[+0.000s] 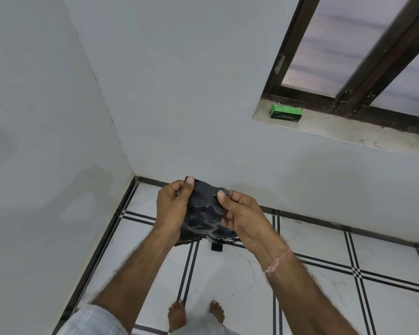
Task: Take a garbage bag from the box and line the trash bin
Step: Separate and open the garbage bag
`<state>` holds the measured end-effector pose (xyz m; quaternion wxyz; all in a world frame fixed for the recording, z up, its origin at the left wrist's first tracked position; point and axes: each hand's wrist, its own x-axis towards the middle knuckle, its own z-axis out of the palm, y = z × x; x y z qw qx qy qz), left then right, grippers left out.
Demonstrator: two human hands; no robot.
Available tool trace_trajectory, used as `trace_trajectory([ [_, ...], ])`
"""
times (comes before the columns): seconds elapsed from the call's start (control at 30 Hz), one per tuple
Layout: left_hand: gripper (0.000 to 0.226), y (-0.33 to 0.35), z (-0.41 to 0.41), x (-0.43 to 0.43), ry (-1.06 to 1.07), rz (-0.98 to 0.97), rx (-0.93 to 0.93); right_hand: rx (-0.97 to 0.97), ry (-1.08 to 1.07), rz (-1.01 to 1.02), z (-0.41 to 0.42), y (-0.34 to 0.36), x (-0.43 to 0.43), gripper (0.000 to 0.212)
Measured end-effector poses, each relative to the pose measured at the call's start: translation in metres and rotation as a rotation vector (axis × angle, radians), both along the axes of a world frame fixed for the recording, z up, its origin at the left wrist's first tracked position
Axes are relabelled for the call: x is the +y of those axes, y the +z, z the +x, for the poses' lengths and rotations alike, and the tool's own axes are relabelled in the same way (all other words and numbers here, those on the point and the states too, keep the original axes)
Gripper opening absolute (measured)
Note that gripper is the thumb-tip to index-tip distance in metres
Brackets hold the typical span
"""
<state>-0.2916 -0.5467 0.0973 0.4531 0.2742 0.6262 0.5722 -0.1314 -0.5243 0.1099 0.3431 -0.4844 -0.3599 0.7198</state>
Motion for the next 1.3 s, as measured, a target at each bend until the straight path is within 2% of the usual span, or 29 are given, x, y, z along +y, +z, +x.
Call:
trace_trajectory([
  [0.07, 0.027, -0.001, 0.0, -0.007, 0.11, 0.006, 0.444, 0.026, -0.051, -0.019, -0.003, 0.003, -0.001, 0.013],
  [0.1, 0.027, 0.0, 0.002, -0.012, 0.125, 0.062, 0.556, 0.035, -0.076, -0.023, -0.004, 0.006, -0.002, 0.01],
  [0.13, 0.025, 0.003, 0.006, -0.016, 0.068, 0.121, 0.536, 0.039, -0.096, -0.022, -0.004, 0.007, -0.002, 0.011],
  [0.23, 0.032, 0.017, 0.025, -0.026, -0.22, 0.155, 0.052, 0.044, -0.103, -0.049, -0.011, 0.009, -0.005, 0.025],
  [0.27, 0.036, 0.018, 0.029, -0.026, -0.25, 0.142, -0.036, 0.029, -0.089, -0.053, -0.014, 0.007, -0.006, 0.029],
  [0.37, 0.033, 0.015, 0.029, -0.018, -0.187, 0.112, -0.191, 0.051, -0.085, -0.057, -0.016, 0.004, -0.008, 0.016],
  [0.47, 0.026, 0.01, 0.021, -0.013, -0.117, 0.067, -0.36, 0.096, -0.07, -0.064, -0.015, 0.002, -0.012, 0.025],
  [0.53, 0.027, 0.008, 0.017, -0.011, -0.058, 0.004, -0.444, 0.061, -0.096, -0.066, -0.012, 0.002, -0.012, 0.021],
  [0.7, 0.03, -0.006, -0.003, -0.012, 0.077, -0.054, -0.449, -0.065, -0.302, -0.105, 0.014, 0.001, 0.005, 0.023],
  [0.9, 0.039, -0.029, 0.0, -0.02, -0.085, -0.006, -0.156, -0.09, -0.505, -0.108, 0.003, -0.016, 0.022, 0.033],
  [1.03, 0.038, -0.028, -0.015, -0.024, -0.14, -0.03, -0.011, -0.094, -0.343, 0.117, 0.015, -0.009, 0.025, 0.036],
  [1.1, 0.054, -0.022, -0.018, -0.019, -0.207, -0.072, 0.008, -0.084, -0.224, 0.189, 0.02, -0.003, 0.027, 0.037],
  [1.17, 0.067, -0.01, -0.014, -0.011, -0.41, -0.105, -0.029, -0.081, -0.123, 0.235, 0.022, 0.002, 0.032, 0.037],
  [1.23, 0.058, 0.002, -0.004, -0.006, -0.614, -0.114, -0.051, -0.074, -0.057, 0.266, 0.024, 0.007, 0.037, 0.036],
  [1.3, 0.041, 0.01, 0.004, -0.006, -0.72, -0.07, -0.09, -0.077, -0.008, 0.301, 0.028, 0.008, 0.041, 0.036],
])
